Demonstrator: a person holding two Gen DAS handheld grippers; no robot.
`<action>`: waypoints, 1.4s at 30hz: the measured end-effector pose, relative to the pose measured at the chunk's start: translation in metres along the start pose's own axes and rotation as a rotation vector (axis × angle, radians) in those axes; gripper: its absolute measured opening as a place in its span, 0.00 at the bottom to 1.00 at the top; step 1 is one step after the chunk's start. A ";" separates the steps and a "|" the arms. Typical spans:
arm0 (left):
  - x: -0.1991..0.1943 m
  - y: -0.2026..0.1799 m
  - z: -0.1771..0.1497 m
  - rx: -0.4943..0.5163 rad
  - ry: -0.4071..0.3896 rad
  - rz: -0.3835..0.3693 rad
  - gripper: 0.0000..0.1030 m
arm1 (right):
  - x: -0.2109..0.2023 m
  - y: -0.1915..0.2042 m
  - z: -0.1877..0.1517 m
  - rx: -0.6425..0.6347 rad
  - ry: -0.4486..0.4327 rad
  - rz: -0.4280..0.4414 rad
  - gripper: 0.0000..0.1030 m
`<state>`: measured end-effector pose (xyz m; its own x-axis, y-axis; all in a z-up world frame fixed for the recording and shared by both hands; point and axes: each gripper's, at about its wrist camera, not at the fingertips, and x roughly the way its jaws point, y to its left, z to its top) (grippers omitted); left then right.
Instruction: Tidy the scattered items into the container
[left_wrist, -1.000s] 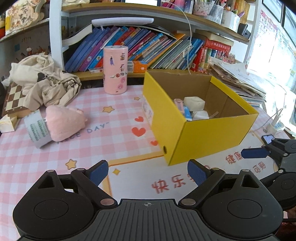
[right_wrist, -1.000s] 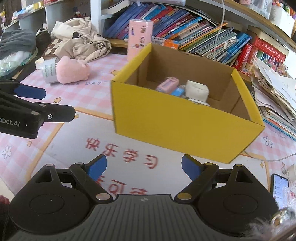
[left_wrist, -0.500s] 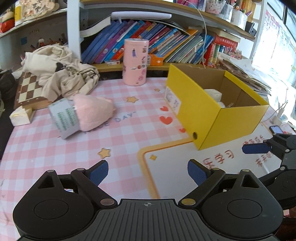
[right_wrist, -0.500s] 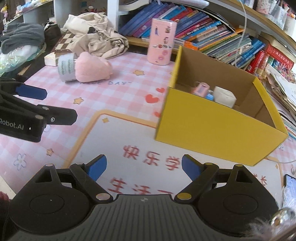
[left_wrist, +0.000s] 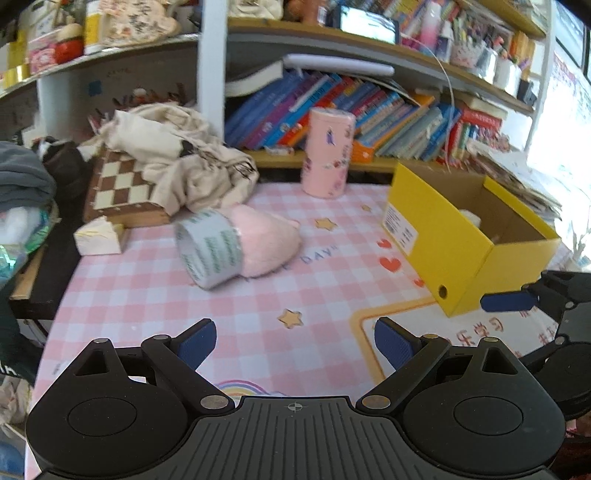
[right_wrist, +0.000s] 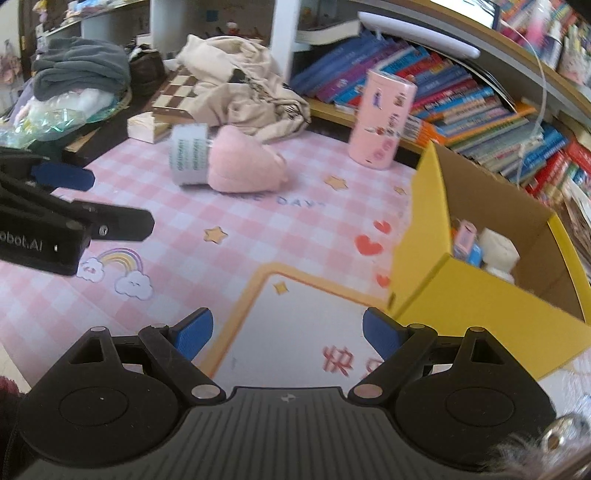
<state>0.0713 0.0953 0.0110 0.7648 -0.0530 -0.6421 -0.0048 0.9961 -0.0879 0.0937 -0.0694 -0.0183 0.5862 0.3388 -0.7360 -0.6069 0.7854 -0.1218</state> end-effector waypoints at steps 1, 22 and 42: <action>-0.001 0.004 0.000 -0.007 -0.007 0.005 0.92 | 0.001 0.003 0.002 -0.009 -0.001 0.003 0.86; 0.039 0.057 0.018 -0.126 -0.020 0.087 0.97 | 0.051 0.016 0.065 -0.131 -0.036 0.033 0.86; 0.117 0.086 0.056 -0.280 0.005 0.082 0.97 | 0.120 0.006 0.110 -0.108 -0.008 0.071 0.86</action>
<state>0.1967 0.1788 -0.0289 0.7514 0.0262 -0.6594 -0.2451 0.9388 -0.2420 0.2198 0.0328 -0.0343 0.5438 0.3964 -0.7397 -0.7013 0.6987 -0.1411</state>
